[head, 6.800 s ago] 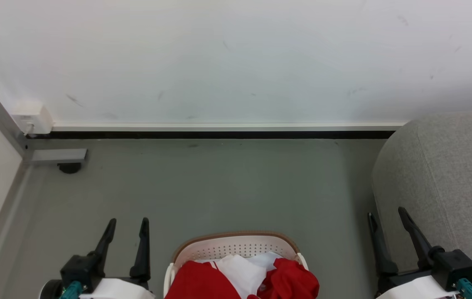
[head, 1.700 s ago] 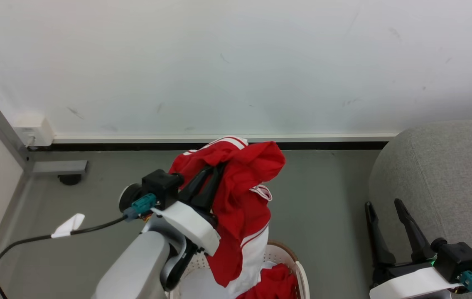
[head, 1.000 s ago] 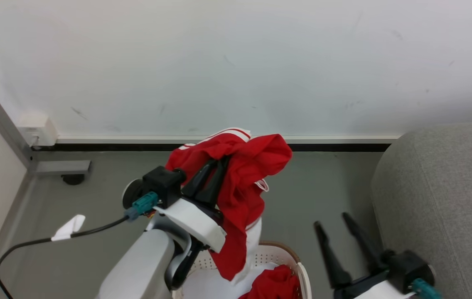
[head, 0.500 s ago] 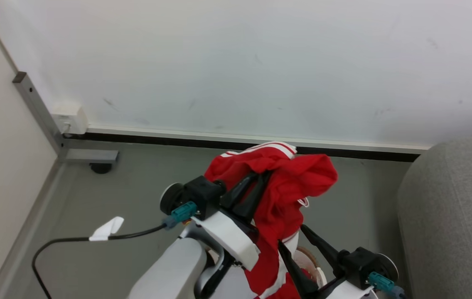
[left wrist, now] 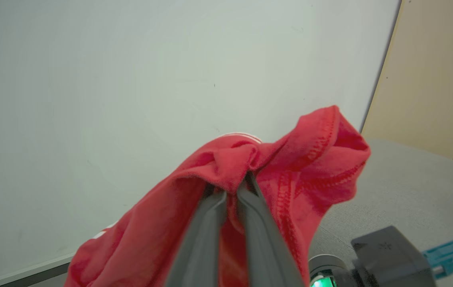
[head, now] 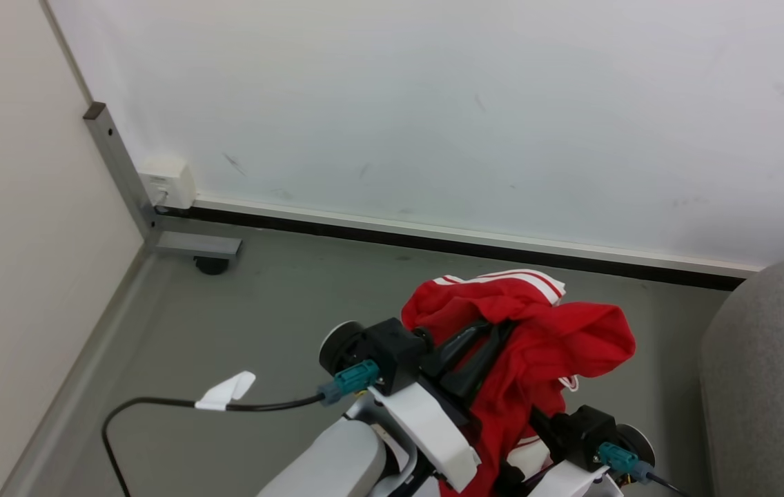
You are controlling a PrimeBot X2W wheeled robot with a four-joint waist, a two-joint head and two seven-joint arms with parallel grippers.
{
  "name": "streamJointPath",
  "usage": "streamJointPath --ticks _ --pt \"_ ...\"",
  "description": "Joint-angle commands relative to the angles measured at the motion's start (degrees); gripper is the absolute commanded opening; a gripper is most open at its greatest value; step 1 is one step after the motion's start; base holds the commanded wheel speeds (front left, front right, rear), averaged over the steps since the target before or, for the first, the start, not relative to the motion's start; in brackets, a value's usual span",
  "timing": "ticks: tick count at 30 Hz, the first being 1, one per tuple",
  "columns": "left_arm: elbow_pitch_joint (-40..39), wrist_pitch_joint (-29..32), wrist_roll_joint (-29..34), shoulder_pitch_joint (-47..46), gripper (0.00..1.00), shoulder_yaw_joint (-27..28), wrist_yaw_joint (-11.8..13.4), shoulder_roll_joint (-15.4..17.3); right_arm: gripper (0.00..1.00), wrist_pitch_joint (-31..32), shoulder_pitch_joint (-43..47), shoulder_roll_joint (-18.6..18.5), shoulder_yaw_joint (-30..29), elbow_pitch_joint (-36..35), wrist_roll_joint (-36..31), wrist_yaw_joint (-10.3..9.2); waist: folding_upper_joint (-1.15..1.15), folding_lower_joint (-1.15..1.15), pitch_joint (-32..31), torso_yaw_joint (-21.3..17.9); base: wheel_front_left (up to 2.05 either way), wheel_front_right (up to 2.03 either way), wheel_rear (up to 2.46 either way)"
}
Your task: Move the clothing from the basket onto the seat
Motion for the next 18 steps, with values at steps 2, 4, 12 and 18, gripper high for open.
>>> streamJointPath --ticks 2,4,12,18 --pt "-0.5 0.1 -0.6 0.6 0.00 -0.3 -0.2 0.0 1.00 0.0 -1.0 0.0 -0.1 0.9 0.5 -0.12 0.00 0.00 0.0 0.5 0.00 0.00 0.00" --pt "-0.8 0.1 -0.8 0.7 0.00 -0.4 -0.2 0.0 0.82 0.0 -0.9 0.1 -0.4 1.3 0.8 -0.12 0.00 0.00 0.0 0.7 0.00 0.00 0.00" --pt "-1.1 0.1 -1.6 0.8 0.00 0.0 0.5 0.6 0.00 0.0 -0.6 0.3 -1.5 1.1 0.6 -0.12 0.00 0.00 0.0 0.3 0.00 0.00 0.00" --pt "-0.9 -0.1 -2.1 0.5 0.00 0.2 0.8 0.9 0.00 0.0 -0.4 0.4 -1.7 0.7 0.6 -0.12 0.00 0.00 0.1 -0.2 0.00 0.00 0.00"
